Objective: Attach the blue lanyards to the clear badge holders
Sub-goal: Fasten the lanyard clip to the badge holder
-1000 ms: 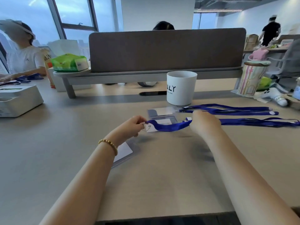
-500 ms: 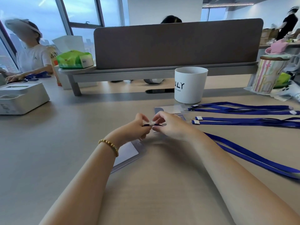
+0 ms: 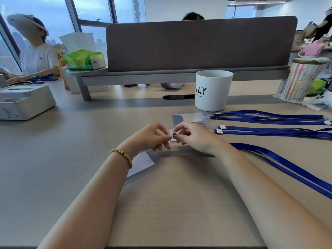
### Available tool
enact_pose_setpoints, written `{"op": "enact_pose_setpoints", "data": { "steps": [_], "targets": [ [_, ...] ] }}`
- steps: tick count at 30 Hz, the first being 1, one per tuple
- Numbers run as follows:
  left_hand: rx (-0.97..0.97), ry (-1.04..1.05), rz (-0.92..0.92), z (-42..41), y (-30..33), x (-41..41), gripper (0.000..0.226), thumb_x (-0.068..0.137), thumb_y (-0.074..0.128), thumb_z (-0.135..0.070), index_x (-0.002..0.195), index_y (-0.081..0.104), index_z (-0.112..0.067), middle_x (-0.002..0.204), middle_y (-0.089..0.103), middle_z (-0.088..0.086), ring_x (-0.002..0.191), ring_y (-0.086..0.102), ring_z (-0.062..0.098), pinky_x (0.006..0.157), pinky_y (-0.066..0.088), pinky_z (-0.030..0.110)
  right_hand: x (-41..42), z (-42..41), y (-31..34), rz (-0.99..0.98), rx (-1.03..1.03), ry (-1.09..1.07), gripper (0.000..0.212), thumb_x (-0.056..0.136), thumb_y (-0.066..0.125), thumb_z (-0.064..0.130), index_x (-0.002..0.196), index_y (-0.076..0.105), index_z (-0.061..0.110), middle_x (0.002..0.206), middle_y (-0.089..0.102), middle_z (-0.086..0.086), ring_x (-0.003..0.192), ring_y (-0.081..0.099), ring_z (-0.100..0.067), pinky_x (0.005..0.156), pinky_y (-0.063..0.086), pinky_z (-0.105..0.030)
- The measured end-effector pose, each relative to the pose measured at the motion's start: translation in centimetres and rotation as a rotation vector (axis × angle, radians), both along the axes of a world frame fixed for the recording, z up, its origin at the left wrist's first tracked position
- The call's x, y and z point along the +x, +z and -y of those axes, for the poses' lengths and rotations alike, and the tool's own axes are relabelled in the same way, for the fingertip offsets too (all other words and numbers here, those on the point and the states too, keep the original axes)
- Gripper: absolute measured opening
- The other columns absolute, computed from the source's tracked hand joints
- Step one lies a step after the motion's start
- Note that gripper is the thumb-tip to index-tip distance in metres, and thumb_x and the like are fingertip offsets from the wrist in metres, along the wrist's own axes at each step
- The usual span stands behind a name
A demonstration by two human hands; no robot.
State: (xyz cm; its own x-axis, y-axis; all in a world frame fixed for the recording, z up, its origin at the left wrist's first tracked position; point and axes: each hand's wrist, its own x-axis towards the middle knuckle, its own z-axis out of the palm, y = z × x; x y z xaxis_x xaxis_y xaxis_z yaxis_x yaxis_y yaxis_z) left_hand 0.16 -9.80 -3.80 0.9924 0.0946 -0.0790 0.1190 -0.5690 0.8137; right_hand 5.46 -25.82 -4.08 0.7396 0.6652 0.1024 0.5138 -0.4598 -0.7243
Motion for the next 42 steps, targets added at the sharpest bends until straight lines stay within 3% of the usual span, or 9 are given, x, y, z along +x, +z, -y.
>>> {"op": "enact_pose_setpoints", "data": {
  "steps": [4,8,13,18,24,27,33,37,42],
  "targets": [
    [0.072,-0.036,-0.089,-0.9,0.5,-0.4,0.035,0.09,0.055,-0.027,0.118,0.041,-0.011,0.083,0.064,0.001,0.062,0.053,0.009,0.058,0.048,0.019,0.1,-0.6,-0.4,0.004,0.006,-0.033,0.01,0.095,0.051,0.022,0.095,0.06,0.018,0.075,0.06,0.01,0.071,0.055,-0.006,0.065,0.041,-0.021],
    [0.486,-0.066,-0.211,-3.8,1.5,-1.6,0.059,0.081,0.055,-0.054,0.125,0.041,-0.017,0.119,0.053,0.004,0.099,0.05,0.016,0.094,0.042,0.03,0.6,-0.4,-0.4,-0.013,0.015,-0.089,0.011,0.093,0.055,0.022,0.096,0.063,0.015,0.085,0.061,0.004,0.082,0.053,-0.012,0.069,0.039,-0.024],
    [0.784,-0.116,-0.355,-4.2,1.0,-2.2,0.08,0.063,0.064,-0.068,0.124,0.042,-0.021,0.119,0.038,0.0,0.103,0.04,0.016,0.101,0.037,0.033,0.7,-0.6,-0.4,-0.012,0.026,-0.131,0.013,0.091,0.058,0.023,0.084,0.064,0.014,0.082,0.06,0.0,0.076,0.05,-0.011,0.063,0.036,-0.017],
    [0.794,-0.093,-0.286,-3.7,-0.1,-1.8,0.069,0.062,0.066,-0.068,0.103,0.044,-0.017,0.108,0.037,0.001,0.094,0.037,0.017,0.093,0.039,0.032,0.4,-0.5,-0.6,0.012,0.004,-0.156,0.015,0.093,0.055,0.028,0.088,0.063,0.016,0.086,0.06,0.002,0.082,0.051,-0.012,0.064,0.037,-0.018],
    [0.727,-0.125,-0.168,-2.1,-0.8,-1.2,0.071,0.067,0.065,-0.063,0.112,0.046,-0.011,0.109,0.032,0.002,0.1,0.031,0.017,0.097,0.036,0.031,0.2,-0.5,-0.5,-0.025,0.013,-0.21,0.019,0.098,0.043,0.028,0.093,0.055,0.014,0.081,0.061,0.006,0.067,0.054,-0.009,0.054,0.036,-0.02],
    [0.696,-0.162,-0.139,-1.9,-1.0,-1.1,0.071,0.068,0.066,-0.061,0.115,0.044,-0.011,0.113,0.035,0.003,0.1,0.031,0.016,0.096,0.035,0.029,0.3,-0.4,-0.3,-0.234,0.118,-0.236,0.018,0.1,0.04,0.022,0.09,0.05,0.011,0.084,0.068,-0.003,0.059,0.062,-0.01,0.043,0.042,-0.018],
    [0.633,-0.162,-0.073,-0.7,-1.4,-0.7,0.068,0.073,0.065,-0.055,0.118,0.04,-0.012,0.118,0.038,0.005,0.108,0.037,0.021,0.095,0.035,0.028,0.0,0.5,1.1,-0.77,0.313,-0.178,0.023,0.102,0.035,0.02,0.113,0.044,0.002,0.093,0.069,-0.021,0.073,0.071,-0.027,0.057,0.059,-0.028],
    [0.876,0.037,-0.098,-1.2,-1.3,-0.8,0.089,0.072,0.052,-0.069,0.131,0.035,-0.004,0.134,0.038,0.016,0.123,0.037,0.032,0.104,0.035,0.039,-0.1,0.8,1.4,-0.849,0.338,-0.194,0.038,0.102,0.032,0.018,0.136,0.032,-0.001,0.1,0.067,-0.027,0.077,0.07,-0.031,0.061,0.059,-0.031],
    [0.79,-0.084,-0.232,-1.8,-0.7,-1.1,0.097,0.06,0.065,-0.071,0.133,0.032,-0.015,0.133,0.033,0.006,0.124,0.031,0.025,0.108,0.032,0.037,-0.2,0.6,1.5,-0.893,0.348,-0.2,0.042,0.103,0.032,0.018,0.139,0.029,-0.003,0.106,0.064,-0.03,0.084,0.068,-0.033,0.067,0.058,-0.033]
  ]
}}
